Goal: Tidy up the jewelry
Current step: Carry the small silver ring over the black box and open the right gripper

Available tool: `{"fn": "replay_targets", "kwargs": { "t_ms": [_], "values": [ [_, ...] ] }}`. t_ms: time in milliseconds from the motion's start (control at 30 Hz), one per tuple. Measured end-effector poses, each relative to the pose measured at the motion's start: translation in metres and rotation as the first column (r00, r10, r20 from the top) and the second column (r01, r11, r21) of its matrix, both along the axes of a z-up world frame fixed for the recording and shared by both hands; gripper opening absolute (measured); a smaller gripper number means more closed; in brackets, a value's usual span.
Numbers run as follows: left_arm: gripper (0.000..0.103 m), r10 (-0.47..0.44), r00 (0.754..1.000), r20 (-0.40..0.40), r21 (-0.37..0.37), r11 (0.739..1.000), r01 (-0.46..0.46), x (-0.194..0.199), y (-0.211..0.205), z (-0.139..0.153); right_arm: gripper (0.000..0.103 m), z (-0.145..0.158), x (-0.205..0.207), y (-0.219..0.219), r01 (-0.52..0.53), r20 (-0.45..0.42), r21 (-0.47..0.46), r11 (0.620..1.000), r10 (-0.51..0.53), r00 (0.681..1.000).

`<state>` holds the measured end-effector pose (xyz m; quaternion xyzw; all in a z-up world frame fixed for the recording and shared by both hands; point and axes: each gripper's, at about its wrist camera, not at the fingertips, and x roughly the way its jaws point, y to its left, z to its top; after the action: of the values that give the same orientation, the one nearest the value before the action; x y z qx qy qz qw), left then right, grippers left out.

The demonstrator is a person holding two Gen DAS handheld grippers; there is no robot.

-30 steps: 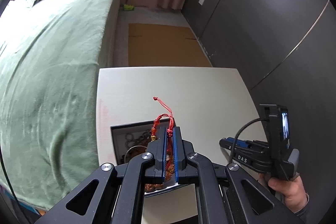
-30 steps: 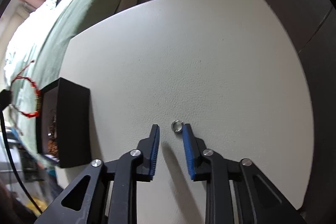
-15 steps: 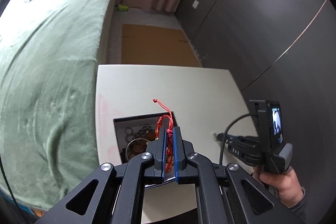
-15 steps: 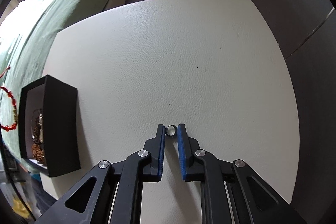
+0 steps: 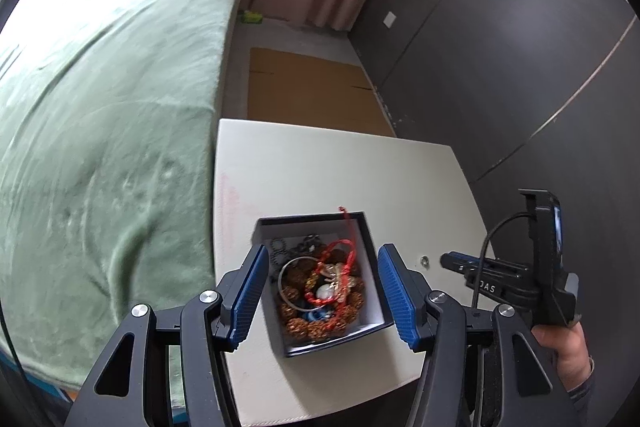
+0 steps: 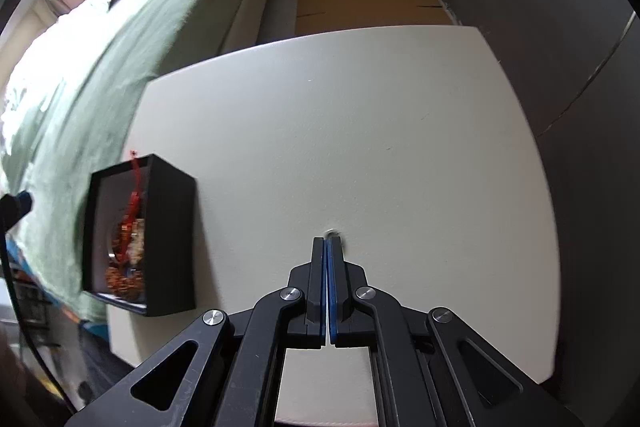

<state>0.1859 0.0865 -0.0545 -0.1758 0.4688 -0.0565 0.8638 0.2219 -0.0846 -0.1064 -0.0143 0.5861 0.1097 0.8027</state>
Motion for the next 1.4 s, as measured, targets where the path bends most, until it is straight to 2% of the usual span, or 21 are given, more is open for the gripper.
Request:
{"fn": "replay_targets", "kwargs": {
  "t_ms": [33,67,133,300,333,367,400,433,533,667,767,933,1033,1100,1133,1167,1300,1400],
  "values": [
    [0.058,0.003,1.000,-0.002,0.000,1.000,-0.003,-0.001,0.002,-0.001,0.012,-0.002,0.002,0.004,-0.003,-0.013,-0.010,1.000,0.003,1.000],
    [0.059,0.006,1.000,-0.004,0.001,1.000,-0.006,-0.002,0.004,-0.001,0.031,-0.006,0.005,0.006,-0.005,-0.029,-0.013,1.000,0.005,1.000],
    [0.063,0.013,1.000,-0.006,0.007,1.000,-0.012,-0.005,0.007,-0.001,0.042,-0.007,0.003,0.006,-0.018,-0.014,-0.019,1.000,0.018,1.000],
    [0.066,0.039,0.999,-0.011,0.007,0.999,-0.039,-0.009,0.017,-0.003,0.041,-0.023,0.009,0.018,-0.044,-0.040,-0.067,0.997,0.042,0.998],
    [0.066,0.042,0.999,-0.013,0.009,0.999,-0.042,-0.009,0.018,-0.003,0.038,-0.027,0.010,0.019,-0.045,-0.043,-0.079,0.996,0.042,0.998],
    [0.066,0.043,0.999,-0.015,0.009,0.999,-0.043,-0.009,0.019,-0.004,0.028,-0.033,0.012,0.022,-0.048,-0.053,-0.096,0.994,0.043,0.998],
    [0.066,0.045,0.999,-0.015,0.008,0.999,-0.044,-0.009,0.020,-0.004,0.025,-0.037,0.012,0.023,-0.049,-0.067,-0.108,0.993,0.042,0.997],
    [0.066,0.046,0.999,-0.015,0.006,0.999,-0.046,-0.010,0.021,-0.004,0.018,-0.035,0.010,0.023,-0.051,-0.041,-0.124,0.991,0.046,0.998],
    [0.066,0.043,0.999,-0.011,0.004,0.999,-0.043,-0.010,0.021,-0.004,0.014,-0.036,0.011,0.027,-0.056,-0.055,-0.141,0.988,0.049,0.997],
    [0.066,0.040,0.999,-0.003,0.004,0.999,-0.040,-0.014,0.022,-0.002,0.014,-0.021,0.006,0.021,-0.033,-0.029,-0.103,0.994,0.030,0.999],
    [0.066,0.050,0.999,0.007,-0.005,0.999,-0.050,-0.017,0.024,0.001,0.014,0.004,-0.002,0.024,-0.046,0.009,-0.023,0.999,0.047,0.999],
    [0.066,0.055,0.998,0.026,-0.002,0.999,-0.055,-0.025,0.027,0.011,0.014,0.058,-0.024,0.056,-0.150,0.103,0.110,0.983,0.139,0.985],
    [0.066,0.071,0.997,0.044,0.003,0.997,-0.071,-0.032,0.033,0.019,0.014,0.076,-0.029,0.076,-0.197,0.128,0.189,0.962,0.175,0.976],
    [0.066,0.091,0.994,0.058,0.010,0.996,-0.091,-0.038,0.039,0.025,0.023,0.084,-0.035,0.091,-0.249,0.161,0.258,0.933,0.213,0.964],
    [0.066,0.097,0.993,0.062,0.011,0.995,-0.098,-0.040,0.041,0.027,0.043,0.087,-0.037,0.095,-0.258,0.173,0.263,0.929,0.218,0.961],
    [0.066,0.102,0.993,0.066,0.011,0.995,-0.103,-0.041,0.042,0.029,0.058,0.088,-0.040,0.097,-0.248,0.185,0.250,0.936,0.205,0.961],
    [0.067,0.113,0.990,0.086,0.006,0.993,-0.114,-0.049,0.043,0.037,0.061,0.090,-0.049,0.087,-0.230,0.184,0.249,0.941,0.187,0.965],
    [0.074,0.113,0.988,0.102,0.012,0.993,-0.115,-0.055,0.039,0.042,0.061,0.091,-0.054,0.080,-0.212,0.180,0.244,0.946,0.170,0.969]
  ]
}}
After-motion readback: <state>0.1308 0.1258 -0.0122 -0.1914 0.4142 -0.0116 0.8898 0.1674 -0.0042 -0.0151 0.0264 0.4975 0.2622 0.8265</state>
